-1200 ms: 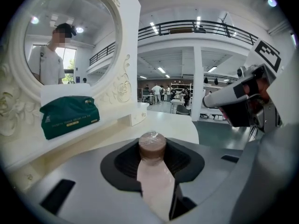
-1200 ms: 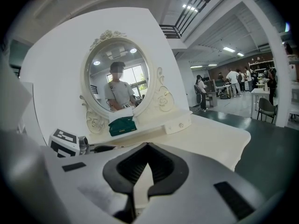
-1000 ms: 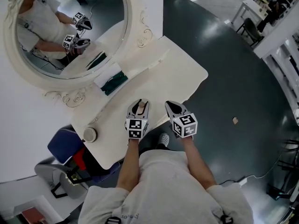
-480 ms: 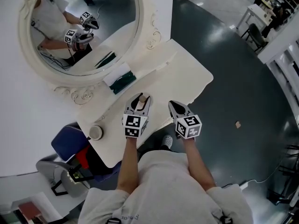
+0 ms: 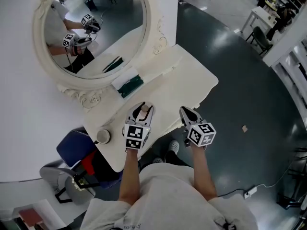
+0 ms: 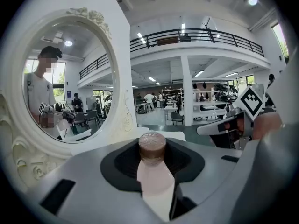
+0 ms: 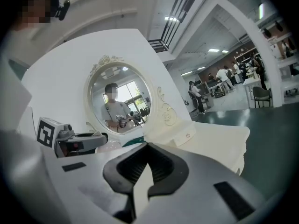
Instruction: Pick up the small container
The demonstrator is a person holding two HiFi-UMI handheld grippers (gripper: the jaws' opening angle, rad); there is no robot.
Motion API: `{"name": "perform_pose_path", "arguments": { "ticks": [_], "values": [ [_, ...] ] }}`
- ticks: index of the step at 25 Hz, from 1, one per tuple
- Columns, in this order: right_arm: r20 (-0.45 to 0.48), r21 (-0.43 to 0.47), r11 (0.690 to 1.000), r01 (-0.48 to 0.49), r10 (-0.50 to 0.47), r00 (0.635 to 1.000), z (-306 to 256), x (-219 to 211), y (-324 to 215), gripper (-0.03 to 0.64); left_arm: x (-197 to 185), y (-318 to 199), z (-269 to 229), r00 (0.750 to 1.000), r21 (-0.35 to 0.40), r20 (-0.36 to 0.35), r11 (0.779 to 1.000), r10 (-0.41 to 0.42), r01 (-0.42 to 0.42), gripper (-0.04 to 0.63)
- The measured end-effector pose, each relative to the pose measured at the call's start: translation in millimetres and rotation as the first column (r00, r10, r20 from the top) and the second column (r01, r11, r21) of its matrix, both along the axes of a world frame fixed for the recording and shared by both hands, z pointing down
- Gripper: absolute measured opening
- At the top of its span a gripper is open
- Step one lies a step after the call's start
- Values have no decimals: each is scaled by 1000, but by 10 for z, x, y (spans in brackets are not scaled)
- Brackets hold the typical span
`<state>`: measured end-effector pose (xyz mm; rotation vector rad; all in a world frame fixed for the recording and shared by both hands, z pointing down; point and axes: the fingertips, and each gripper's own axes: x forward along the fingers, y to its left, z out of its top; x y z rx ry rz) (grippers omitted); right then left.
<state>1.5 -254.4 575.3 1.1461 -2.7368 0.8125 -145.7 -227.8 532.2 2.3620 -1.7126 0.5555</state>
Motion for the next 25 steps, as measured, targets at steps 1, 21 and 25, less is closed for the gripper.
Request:
{"name": "perform_pose_path", "arguments": {
  "ticks": [1, 21, 25],
  "values": [
    [5, -1, 1000, -4, 4, 1000, -9, 21, 27, 17, -17, 47, -7, 1000, -2, -8, 1000, -1, 1, 150],
    [-98, 105, 991, -81, 91, 991, -294, 298, 716, 17, 0, 584, -217, 997, 49, -40, 997, 63, -61, 150],
    [-115, 113, 989, -97, 110, 987, -338, 362, 778, 17, -4, 574, -248, 992, 15, -101, 997, 77, -76, 150]
  ]
}}
